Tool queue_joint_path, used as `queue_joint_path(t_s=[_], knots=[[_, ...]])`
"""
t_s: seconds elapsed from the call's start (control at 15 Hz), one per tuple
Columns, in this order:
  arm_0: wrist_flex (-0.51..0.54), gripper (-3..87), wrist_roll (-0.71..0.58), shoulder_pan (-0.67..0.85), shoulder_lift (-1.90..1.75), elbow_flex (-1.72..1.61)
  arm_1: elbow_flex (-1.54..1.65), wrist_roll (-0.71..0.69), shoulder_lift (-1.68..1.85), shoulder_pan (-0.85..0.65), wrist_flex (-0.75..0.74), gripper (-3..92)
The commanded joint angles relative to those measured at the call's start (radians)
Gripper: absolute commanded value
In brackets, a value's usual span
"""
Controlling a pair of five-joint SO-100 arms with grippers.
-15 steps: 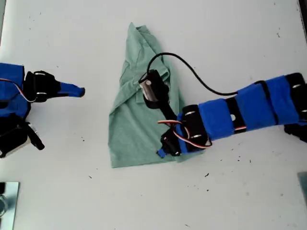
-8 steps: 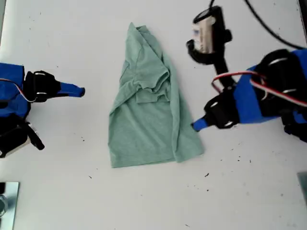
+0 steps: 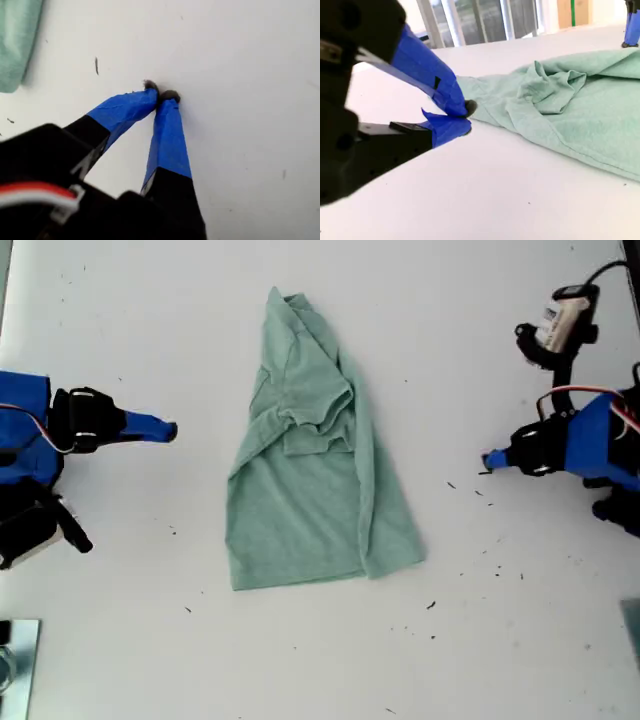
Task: Fold t shirt
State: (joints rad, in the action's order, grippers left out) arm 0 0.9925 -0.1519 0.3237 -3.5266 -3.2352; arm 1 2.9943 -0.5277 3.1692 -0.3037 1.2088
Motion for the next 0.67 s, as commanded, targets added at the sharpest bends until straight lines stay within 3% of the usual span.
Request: queue_joint_path(t_s=[0.0, 0.27, 0.33, 0.4, 0.53, 0.6], knots=[[0.008, -0.1, -0.003, -0.034, -0.011, -0.017, 0.072, -0.017, 0.258, -0.048, 0.107, 2.5], [0.0, -0.2, 0.236, -0.183, 0.282, 0.229, 0.08, -0.005, 0.273, -0.048, 0.118, 2.5], [0.069, -0.2, 0.325, -0.244, 0.551, 0.437, 0.08, -0.006, 0.273, -0.049, 0.117, 2.5], [0.201, -0.2, 0.403, -0.302, 0.81, 0.673, 0.081, -0.008, 0.273, -0.049, 0.115, 2.5], [0.46, -0.2, 0.471, -0.399, 1.163, 1.14, 0.083, -0.008, 0.275, -0.044, 0.115, 2.5], [0.508, 0.3, 0.462, -0.44, 1.27, 1.313, 0.084, -0.006, 0.278, -0.043, 0.115, 2.5]])
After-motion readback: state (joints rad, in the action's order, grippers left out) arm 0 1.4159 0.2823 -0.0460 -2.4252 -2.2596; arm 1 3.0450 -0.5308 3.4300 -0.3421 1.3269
